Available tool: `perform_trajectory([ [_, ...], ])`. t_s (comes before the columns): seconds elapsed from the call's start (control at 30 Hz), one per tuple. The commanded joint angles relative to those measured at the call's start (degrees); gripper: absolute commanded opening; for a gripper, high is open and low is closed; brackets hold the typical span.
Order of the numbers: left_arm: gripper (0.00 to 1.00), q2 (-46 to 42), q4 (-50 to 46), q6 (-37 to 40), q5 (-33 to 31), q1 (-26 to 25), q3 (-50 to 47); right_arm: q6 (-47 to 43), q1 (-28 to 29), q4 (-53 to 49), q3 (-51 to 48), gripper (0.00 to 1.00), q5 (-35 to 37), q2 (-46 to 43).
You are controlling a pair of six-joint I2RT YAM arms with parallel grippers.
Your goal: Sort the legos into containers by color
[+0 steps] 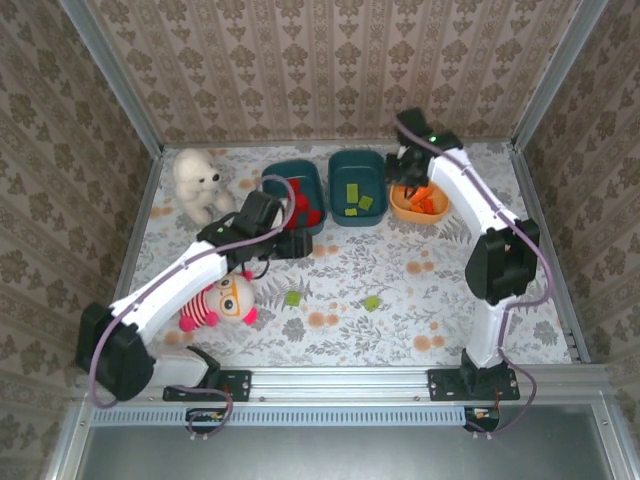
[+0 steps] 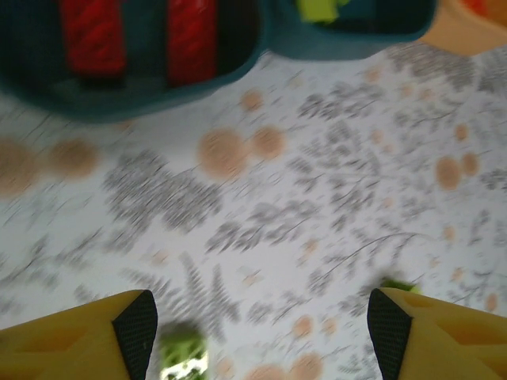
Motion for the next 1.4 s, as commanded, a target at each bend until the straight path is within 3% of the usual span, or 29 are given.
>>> perform_trajectory([
  [0.0, 0.73, 4.98, 4.47, 2.36, 3.14, -0.76, 5.24, 4.91, -4.04, -0.85, 8.86, 0.13, -1.94, 10.14],
  [0.13, 0.73, 11.03, 5.79, 2.45, 4.65, -0.77, 10.27, 6.8, -8.25, -2.83, 24.59, 0.14, -2.47, 22.54],
  [0.23, 0.73, 14.18, 6.17, 2.17, 5.02, -0.87, 12.73, 7.94, -10.59, -2.22, 30.74, 0.15, -3.47, 29.11],
  [0.57, 0.73, 19.02, 5.02, 2.12, 4.61, -2.18, 15.58, 7.66, -13.67, 2.47, 33.77, 0.26, -6.39, 37.36],
  [0.77, 0.73, 19.68, 3.92, 1.36, 3.57, -3.06, 15.36, 7.44, -13.8, 2.29, 33.74, 0.47, -6.68, 37.42],
  [0.9, 0.73, 19.29, 3.06, 0.72, 2.2, -3.17, 15.29, 6.57, -13.8, 2.28, 33.74, 0.56, -6.59, 35.53],
  [1.17, 0.74, 15.12, 0.42, -2.2, -2.08, -3.15, 12.25, 3.85, -12.48, 4.5, 32.46, 0.59, -4.21, 26.02],
  [1.37, 0.74, 9.5, -4.31, -6.08, -6.39, -3.07, 7.56, 1.52, -8.42, 10.5, 21.74, 0.59, -1.77, 14.26],
])
